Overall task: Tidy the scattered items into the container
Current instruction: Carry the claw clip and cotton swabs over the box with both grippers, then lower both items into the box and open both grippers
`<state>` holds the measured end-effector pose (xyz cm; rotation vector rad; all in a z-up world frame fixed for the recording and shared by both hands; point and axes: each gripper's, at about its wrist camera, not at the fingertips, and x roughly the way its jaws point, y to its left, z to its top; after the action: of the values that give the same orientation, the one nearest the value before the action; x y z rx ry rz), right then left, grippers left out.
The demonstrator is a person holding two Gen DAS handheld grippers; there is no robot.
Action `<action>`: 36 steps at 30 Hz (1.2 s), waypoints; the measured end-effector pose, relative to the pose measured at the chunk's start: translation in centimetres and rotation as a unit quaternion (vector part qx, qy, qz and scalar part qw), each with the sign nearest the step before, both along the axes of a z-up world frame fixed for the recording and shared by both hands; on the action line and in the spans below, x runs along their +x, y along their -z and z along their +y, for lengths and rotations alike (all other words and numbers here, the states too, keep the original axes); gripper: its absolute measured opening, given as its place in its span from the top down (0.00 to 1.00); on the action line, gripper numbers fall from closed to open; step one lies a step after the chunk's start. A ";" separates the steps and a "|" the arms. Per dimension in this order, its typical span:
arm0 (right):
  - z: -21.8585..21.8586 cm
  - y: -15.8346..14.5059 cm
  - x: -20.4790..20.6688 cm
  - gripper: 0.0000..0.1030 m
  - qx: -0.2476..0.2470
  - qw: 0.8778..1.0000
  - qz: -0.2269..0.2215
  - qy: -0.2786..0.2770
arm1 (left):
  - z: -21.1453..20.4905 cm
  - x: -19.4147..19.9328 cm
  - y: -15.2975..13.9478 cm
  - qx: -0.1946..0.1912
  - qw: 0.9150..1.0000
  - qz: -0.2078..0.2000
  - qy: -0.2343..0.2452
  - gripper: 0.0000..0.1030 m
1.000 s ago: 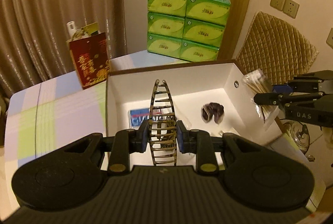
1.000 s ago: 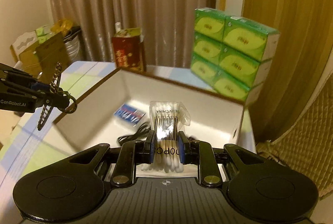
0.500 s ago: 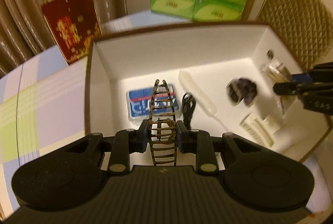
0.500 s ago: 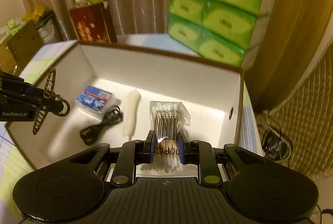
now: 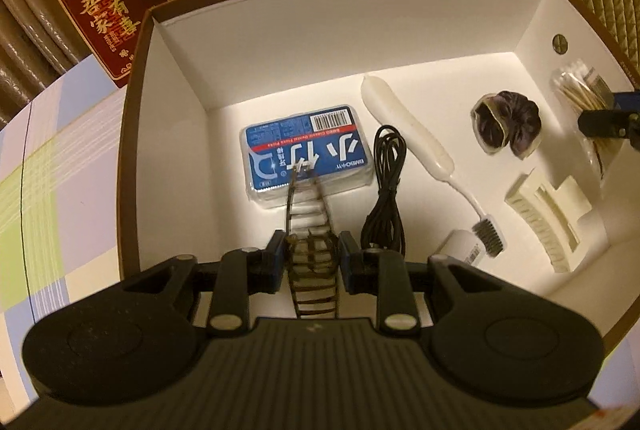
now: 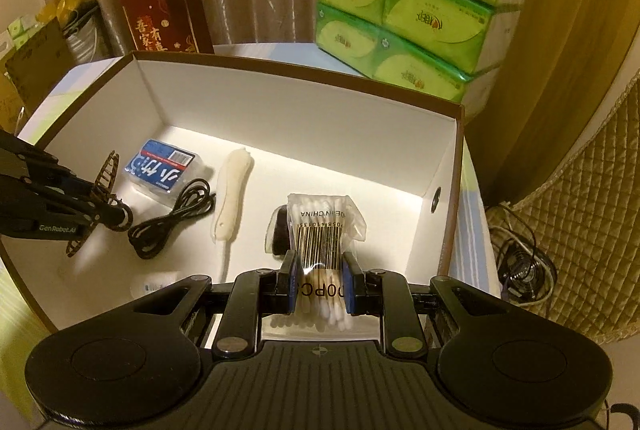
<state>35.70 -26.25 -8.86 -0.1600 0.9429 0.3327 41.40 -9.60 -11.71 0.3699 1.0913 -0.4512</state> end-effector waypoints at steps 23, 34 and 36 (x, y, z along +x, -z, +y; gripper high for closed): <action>0.8 -0.2 -1.0 0.46 -0.036 0.998 -0.023 -0.036 | 1.0 -1.6 -3.5 -0.036 0.999 -0.025 -0.004 0.60; 0.3 -0.9 -2.4 0.19 0.010 0.999 -0.023 -0.037 | 1.3 -3.0 -4.8 -0.034 0.999 -0.037 -0.016 0.27; 0.3 -1.3 -2.8 0.14 0.015 0.999 -0.030 -0.033 | 1.5 -3.3 -5.2 -0.033 0.998 -0.038 -0.022 0.24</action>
<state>32.92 -25.98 -7.59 -0.1722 0.8742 0.4009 38.12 -8.06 -6.56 0.3009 1.0059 -0.4296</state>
